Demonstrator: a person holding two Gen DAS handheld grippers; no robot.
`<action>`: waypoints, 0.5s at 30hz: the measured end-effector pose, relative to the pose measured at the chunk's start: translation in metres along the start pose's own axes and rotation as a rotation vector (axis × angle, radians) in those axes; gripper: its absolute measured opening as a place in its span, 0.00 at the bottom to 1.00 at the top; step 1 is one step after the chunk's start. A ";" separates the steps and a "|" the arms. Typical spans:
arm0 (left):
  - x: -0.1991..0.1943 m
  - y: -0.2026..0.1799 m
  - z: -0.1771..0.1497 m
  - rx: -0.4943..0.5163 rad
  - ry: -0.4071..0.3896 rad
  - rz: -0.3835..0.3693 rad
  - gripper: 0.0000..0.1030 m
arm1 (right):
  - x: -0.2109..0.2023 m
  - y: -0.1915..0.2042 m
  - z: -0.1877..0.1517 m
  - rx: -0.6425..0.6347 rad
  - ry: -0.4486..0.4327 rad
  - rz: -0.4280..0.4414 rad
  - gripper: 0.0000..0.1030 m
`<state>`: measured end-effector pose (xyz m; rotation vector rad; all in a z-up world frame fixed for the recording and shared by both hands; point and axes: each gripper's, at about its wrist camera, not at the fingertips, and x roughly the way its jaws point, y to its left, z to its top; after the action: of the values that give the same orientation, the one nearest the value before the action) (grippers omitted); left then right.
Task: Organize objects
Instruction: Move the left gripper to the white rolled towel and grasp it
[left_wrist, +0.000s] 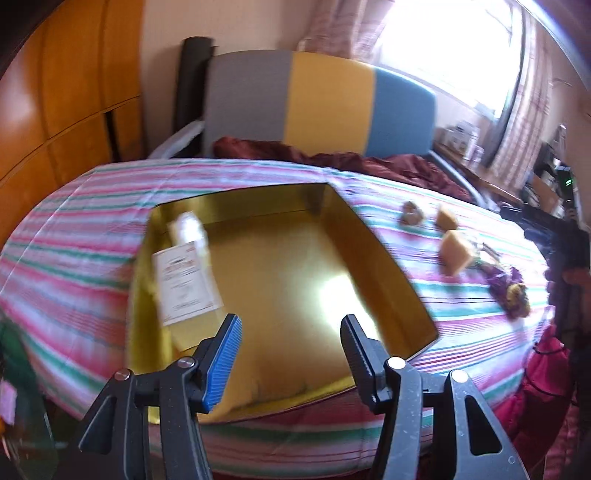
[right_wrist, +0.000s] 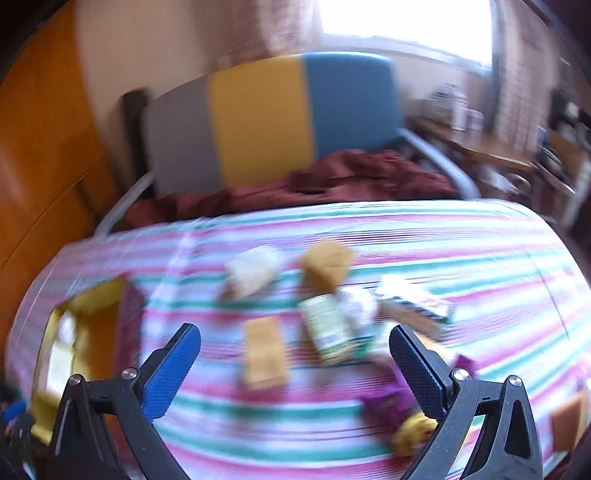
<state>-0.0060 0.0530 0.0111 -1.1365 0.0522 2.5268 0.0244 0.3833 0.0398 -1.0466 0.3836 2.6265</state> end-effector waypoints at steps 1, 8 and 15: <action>0.002 -0.007 0.003 0.015 -0.001 -0.014 0.55 | 0.002 -0.020 -0.001 0.064 -0.014 -0.031 1.00; 0.021 -0.057 0.033 0.101 0.007 -0.087 0.55 | 0.018 -0.104 -0.013 0.444 0.042 -0.036 1.00; 0.043 -0.100 0.069 0.180 0.008 -0.126 0.55 | 0.011 -0.104 -0.015 0.475 0.035 0.036 1.00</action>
<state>-0.0473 0.1725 0.0375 -1.0447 0.1988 2.3540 0.0638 0.4761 0.0069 -0.9253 0.9828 2.3681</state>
